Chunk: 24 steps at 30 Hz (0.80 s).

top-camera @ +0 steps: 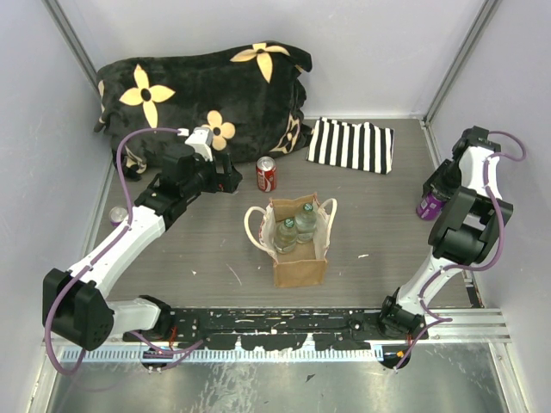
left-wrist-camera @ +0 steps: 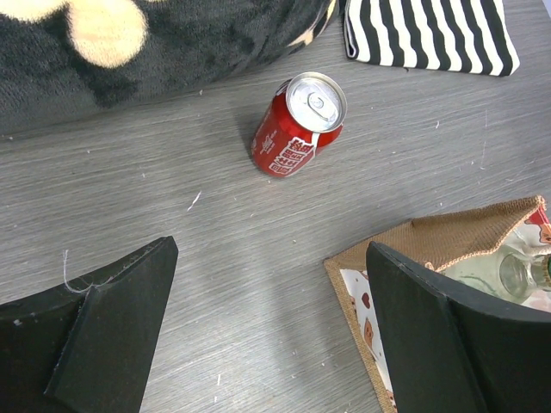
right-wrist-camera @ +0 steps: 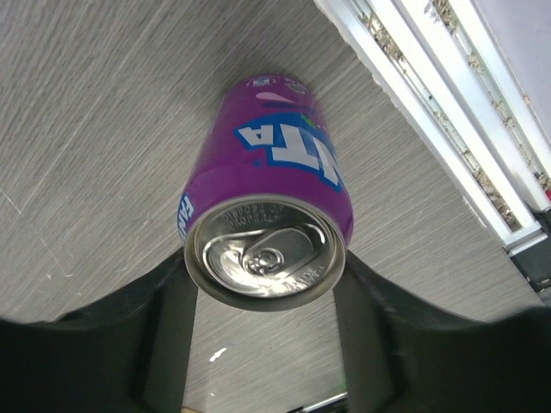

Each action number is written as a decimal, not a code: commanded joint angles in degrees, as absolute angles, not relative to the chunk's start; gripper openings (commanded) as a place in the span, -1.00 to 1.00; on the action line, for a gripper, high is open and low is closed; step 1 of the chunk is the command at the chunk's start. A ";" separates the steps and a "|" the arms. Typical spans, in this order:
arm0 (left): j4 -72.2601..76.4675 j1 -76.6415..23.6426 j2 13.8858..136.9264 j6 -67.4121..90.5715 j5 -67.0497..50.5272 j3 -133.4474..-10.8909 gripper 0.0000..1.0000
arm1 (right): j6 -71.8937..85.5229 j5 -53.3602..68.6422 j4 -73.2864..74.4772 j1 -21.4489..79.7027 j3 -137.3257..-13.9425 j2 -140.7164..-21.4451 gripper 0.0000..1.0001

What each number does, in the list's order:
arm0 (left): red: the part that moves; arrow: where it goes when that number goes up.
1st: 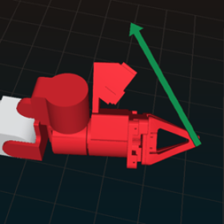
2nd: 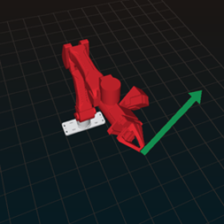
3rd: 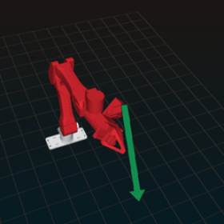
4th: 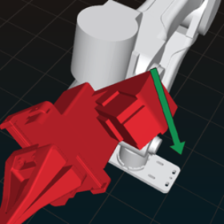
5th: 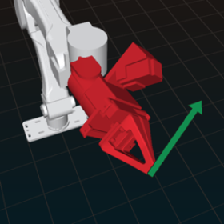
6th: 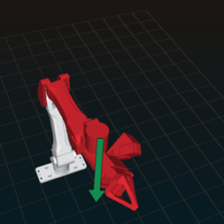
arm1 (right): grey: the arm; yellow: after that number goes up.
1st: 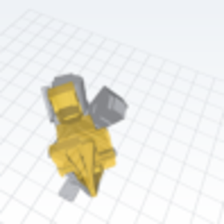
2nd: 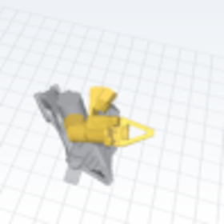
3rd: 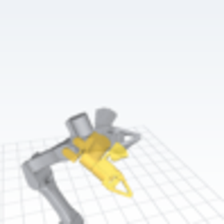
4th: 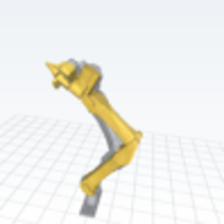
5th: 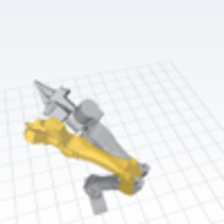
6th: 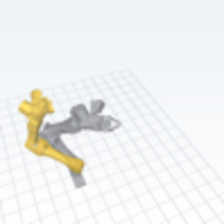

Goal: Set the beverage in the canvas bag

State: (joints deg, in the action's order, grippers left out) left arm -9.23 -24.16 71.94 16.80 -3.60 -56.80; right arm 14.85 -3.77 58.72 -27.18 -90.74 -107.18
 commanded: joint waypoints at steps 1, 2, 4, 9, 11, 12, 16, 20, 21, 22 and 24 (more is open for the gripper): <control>-7.28 -23.82 72.33 17.30 -4.13 -56.03 0.96 | 13.71 -3.33 58.56 -27.28 -91.26 -106.53 -0.60; -7.36 -23.82 72.33 17.31 -4.17 -56.06 0.96 | 13.63 -2.77 58.79 -27.33 -91.54 -106.40 -0.68; -7.59 -23.82 72.31 17.32 -4.20 -56.20 0.96 | 13.67 -1.33 59.48 -26.95 -92.52 -105.95 -0.84; -7.98 -23.82 73.21 17.29 -4.27 -56.92 0.96 | 13.27 -1.43 62.87 -23.01 -97.90 -105.18 -0.95; -8.08 -23.82 74.15 17.15 -4.10 -57.12 0.96 | 13.44 -1.39 64.22 -21.08 -100.60 -105.48 -0.97; -8.06 -23.82 74.18 17.14 -3.96 -57.20 0.96 | 13.59 -1.36 64.84 -19.91 -101.77 -105.66 -0.98; -8.29 -23.82 74.10 17.14 -3.70 -57.30 0.96 | 14.66 -1.05 66.87 -15.48 -106.19 -106.55 -0.99; -8.80 -23.87 73.75 16.75 -3.30 -57.30 0.96 | 16.38 -0.27 68.60 -9.04 -112.92 -107.19 -0.99; -8.89 -23.83 73.72 16.58 -3.38 -57.30 0.96 | 16.76 -0.26 69.29 -7.48 -115.20 -107.49 -0.98; -9.07 -23.82 73.74 16.47 -3.37 -57.38 0.96 | 17.17 -0.22 70.26 -5.77 -117.55 -107.90 -0.98; -9.29 -23.83 73.74 16.27 -3.34 -57.57 0.96 | 18.03 -0.05 72.11 -2.67 -122.20 -108.70 -0.98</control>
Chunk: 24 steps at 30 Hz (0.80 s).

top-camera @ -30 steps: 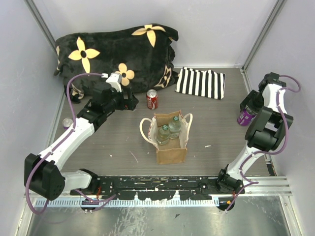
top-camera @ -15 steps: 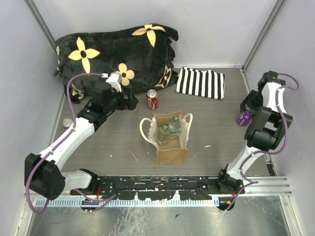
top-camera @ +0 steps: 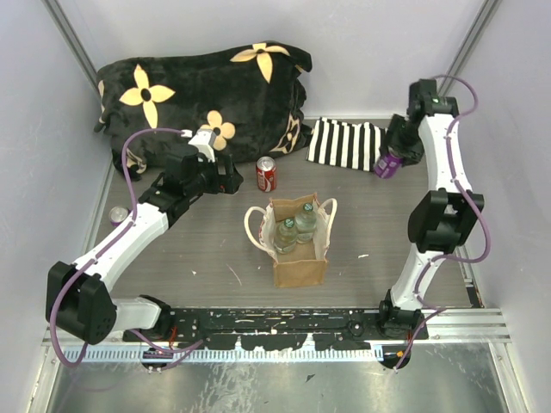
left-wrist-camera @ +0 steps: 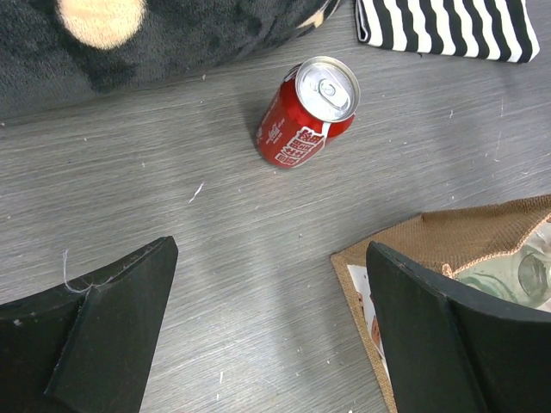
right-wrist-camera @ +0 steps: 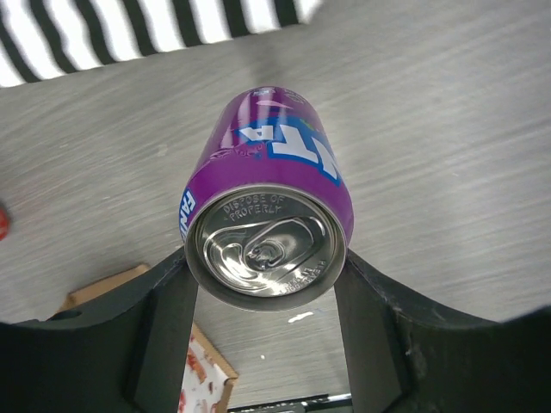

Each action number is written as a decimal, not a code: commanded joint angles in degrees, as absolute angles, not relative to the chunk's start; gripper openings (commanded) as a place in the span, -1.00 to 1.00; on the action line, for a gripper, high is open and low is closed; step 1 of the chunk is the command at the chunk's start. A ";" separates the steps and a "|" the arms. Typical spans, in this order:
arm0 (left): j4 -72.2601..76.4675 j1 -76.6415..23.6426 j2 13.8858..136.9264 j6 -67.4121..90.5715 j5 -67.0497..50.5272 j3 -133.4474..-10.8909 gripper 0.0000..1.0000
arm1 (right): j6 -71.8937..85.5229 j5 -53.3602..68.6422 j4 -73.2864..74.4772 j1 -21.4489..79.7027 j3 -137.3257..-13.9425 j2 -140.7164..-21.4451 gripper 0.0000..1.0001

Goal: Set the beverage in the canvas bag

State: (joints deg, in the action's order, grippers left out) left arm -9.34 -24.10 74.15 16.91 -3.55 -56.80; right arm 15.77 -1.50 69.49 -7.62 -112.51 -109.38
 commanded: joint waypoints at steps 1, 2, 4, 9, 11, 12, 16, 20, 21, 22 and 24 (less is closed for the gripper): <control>-9.39 -23.82 73.74 16.24 -3.34 -57.65 0.96 | 18.49 0.08 72.99 -1.12 -124.36 -109.06 -0.99; -9.50 -23.82 73.82 16.10 -3.35 -57.72 0.96 | 18.87 0.28 73.70 0.12 -126.18 -109.22 -0.99; -9.74 -23.82 73.90 16.00 -3.30 -57.82 0.96 | 19.95 1.19 74.50 2.63 -128.61 -109.06 -0.98; -10.47 -23.77 73.78 15.66 -3.09 -57.64 0.96 | 21.31 3.36 74.07 8.62 -129.68 -105.51 -0.98; -10.69 -23.86 73.74 15.43 -2.82 -57.57 0.96 | 21.63 3.64 74.13 10.88 -129.50 -103.82 -0.98; -10.82 -23.82 73.74 15.28 -2.75 -57.48 0.96 | 21.79 3.61 74.25 11.88 -129.18 -103.01 -0.99; -11.31 -23.81 73.73 15.06 -2.33 -57.31 0.96 | 22.68 3.69 73.98 15.91 -126.22 -98.96 -0.98; -11.70 -23.83 73.65 15.14 -2.11 -57.24 0.96 | 23.53 3.98 71.70 17.80 -119.18 -94.19 -0.98; -11.85 -23.82 73.65 15.12 -2.13 -57.22 0.96 | 23.74 4.03 71.19 17.91 -117.27 -93.07 -0.98; -11.92 -23.82 73.66 15.13 -2.12 -57.22 0.96 | 23.91 4.11 70.59 17.97 -115.49 -92.09 -0.98; -12.17 -23.82 73.74 15.17 -2.11 -57.38 0.96 | 24.26 4.34 69.42 18.02 -112.63 -90.18 -0.98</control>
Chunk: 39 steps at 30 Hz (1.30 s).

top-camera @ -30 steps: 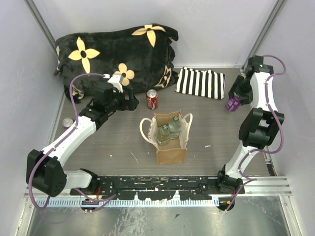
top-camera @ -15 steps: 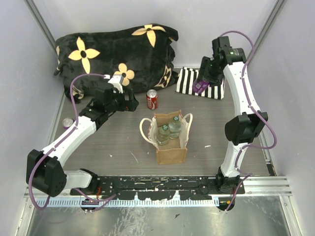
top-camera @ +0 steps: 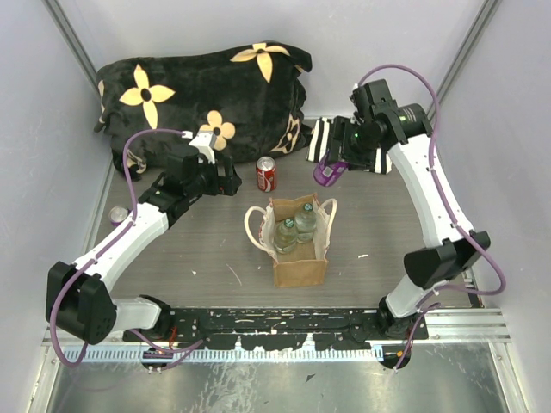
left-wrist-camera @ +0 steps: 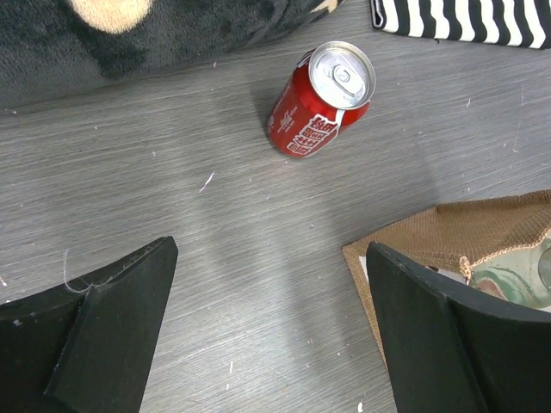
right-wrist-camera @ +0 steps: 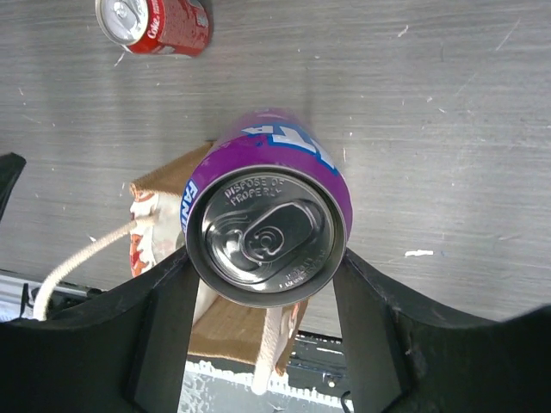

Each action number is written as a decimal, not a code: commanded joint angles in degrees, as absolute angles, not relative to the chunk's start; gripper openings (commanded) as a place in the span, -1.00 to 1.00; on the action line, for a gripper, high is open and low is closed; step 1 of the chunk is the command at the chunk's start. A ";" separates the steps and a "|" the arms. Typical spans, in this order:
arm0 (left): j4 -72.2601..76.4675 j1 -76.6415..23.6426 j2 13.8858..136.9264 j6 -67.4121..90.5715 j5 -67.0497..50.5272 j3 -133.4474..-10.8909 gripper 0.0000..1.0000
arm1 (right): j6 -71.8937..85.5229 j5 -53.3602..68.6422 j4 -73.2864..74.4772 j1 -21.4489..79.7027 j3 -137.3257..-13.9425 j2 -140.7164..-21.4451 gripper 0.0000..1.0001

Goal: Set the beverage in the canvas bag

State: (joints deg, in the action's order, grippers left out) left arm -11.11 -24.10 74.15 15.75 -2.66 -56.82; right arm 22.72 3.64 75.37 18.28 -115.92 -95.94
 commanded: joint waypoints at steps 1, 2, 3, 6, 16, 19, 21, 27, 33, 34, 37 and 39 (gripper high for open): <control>-12.21 -23.82 73.74 15.12 -2.18 -57.46 0.96 | 24.46 4.62 69.26 18.02 -111.80 -89.50 -0.99; -12.34 -23.82 73.74 15.12 -2.11 -57.52 0.96 | 24.64 5.03 69.10 18.14 -111.20 -88.94 -0.98; -12.43 -23.85 73.85 15.12 -2.07 -57.58 0.96 | 24.87 5.28 69.07 18.35 -111.10 -88.53 -0.98; -12.56 -23.82 74.15 15.12 -2.24 -57.81 0.96 | 25.40 5.77 69.29 19.31 -111.59 -87.45 -0.98; -12.80 -23.82 75.50 16.17 -2.91 -58.96 0.96 | 26.16 5.75 67.21 22.68 -103.71 -84.98 -0.98; -13.01 -23.86 75.35 16.14 -2.82 -59.06 0.96 | 26.48 5.84 64.71 22.68 -98.87 -83.86 -0.98; -13.09 -23.89 75.13 15.93 -2.75 -58.86 0.96 | 26.64 6.07 63.87 22.70 -97.23 -83.46 -0.98; -13.03 -23.84 75.36 15.98 -2.77 -58.71 0.96 | 27.02 6.57 63.81 23.30 -96.21 -82.40 -0.98; -13.17 -23.89 76.04 16.34 -2.98 -59.40 0.96 | 28.56 6.53 63.85 25.42 -96.05 -80.38 -0.98; -13.13 -23.90 76.12 16.45 -3.06 -59.40 0.96 | 28.84 6.44 63.81 25.59 -96.17 -80.13 -0.98; -13.32 -23.90 76.09 16.64 -3.18 -59.41 0.96 | 29.55 6.14 63.50 26.16 -96.77 -79.40 -0.98; -13.35 -23.91 75.98 16.62 -3.26 -59.33 0.96 | 29.71 6.11 63.50 26.41 -97.38 -79.20 -0.98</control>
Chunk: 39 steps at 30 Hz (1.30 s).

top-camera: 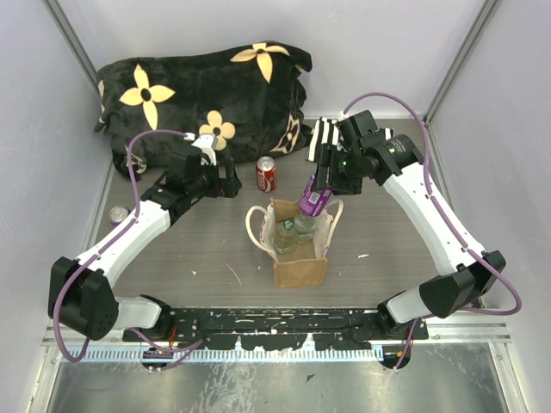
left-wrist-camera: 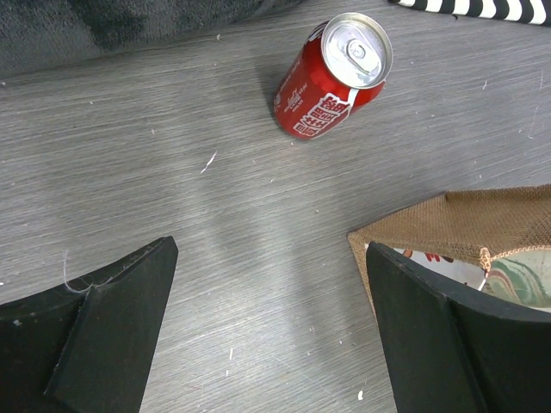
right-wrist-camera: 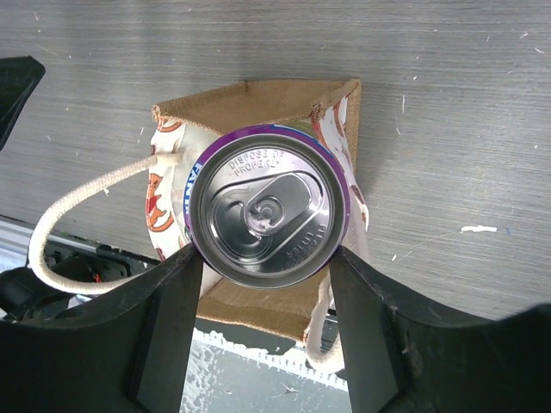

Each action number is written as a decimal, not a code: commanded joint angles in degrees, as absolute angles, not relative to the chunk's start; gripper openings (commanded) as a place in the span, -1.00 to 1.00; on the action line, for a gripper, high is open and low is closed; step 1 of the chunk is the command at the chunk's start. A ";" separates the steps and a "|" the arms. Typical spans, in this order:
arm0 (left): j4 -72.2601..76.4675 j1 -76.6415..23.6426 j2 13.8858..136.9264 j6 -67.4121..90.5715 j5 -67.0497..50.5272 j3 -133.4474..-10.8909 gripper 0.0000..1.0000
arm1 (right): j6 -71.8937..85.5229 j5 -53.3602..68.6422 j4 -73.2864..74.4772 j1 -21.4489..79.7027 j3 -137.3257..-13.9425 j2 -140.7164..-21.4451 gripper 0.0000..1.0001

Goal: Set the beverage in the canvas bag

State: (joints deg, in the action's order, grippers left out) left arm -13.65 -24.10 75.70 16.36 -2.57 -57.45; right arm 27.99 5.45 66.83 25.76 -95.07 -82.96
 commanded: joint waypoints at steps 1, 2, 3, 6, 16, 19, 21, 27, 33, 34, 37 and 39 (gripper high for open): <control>-13.31 -23.95 75.90 16.66 -3.24 -59.28 0.96 | 29.75 6.19 63.66 26.49 -97.77 -79.26 -0.98; -13.38 -23.91 75.81 16.69 -3.18 -59.24 0.96 | 29.76 6.30 63.83 26.65 -98.14 -79.34 -0.98; -13.44 -23.91 75.72 16.62 -3.14 -59.17 0.96 | 29.80 6.32 64.09 26.90 -98.43 -79.36 -0.98; -13.45 -23.91 75.61 16.67 -3.01 -59.02 0.96 | 29.84 6.10 64.96 28.00 -99.09 -79.54 -0.98; -13.53 -23.91 75.67 16.87 -3.17 -59.31 0.96 | 32.24 4.03 65.57 33.21 -95.41 -76.92 -0.98; -13.52 -23.93 75.76 16.98 -3.22 -59.40 0.96 | 33.02 3.62 65.61 34.33 -94.57 -76.03 -0.98; -13.57 -23.91 75.89 17.09 -3.33 -59.40 0.96 | 33.37 3.45 65.70 34.75 -93.85 -75.41 -0.98; -13.69 -23.96 75.94 17.40 -3.51 -59.72 0.96 | 33.53 3.19 65.25 35.00 -90.39 -74.26 -0.98; -13.76 -23.93 76.19 17.43 -3.69 -59.90 0.96 | 34.12 2.80 63.40 35.00 -88.56 -73.67 -0.98; -13.75 -24.02 76.20 17.41 -3.77 -59.94 0.96 | 34.18 2.55 63.06 35.06 -88.65 -73.73 -0.98; -13.81 -23.99 76.45 17.40 -3.71 -60.11 0.96 | 34.46 0.32 62.11 35.07 -89.31 -73.79 -0.91; -13.87 -23.99 76.69 17.12 -3.72 -60.33 0.96 | 34.40 -2.73 61.95 34.99 -90.18 -74.07 -0.60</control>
State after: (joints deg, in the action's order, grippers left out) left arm -14.06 -24.10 75.94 17.06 -3.07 -57.89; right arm 33.52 2.57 65.43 34.79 -88.07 -75.48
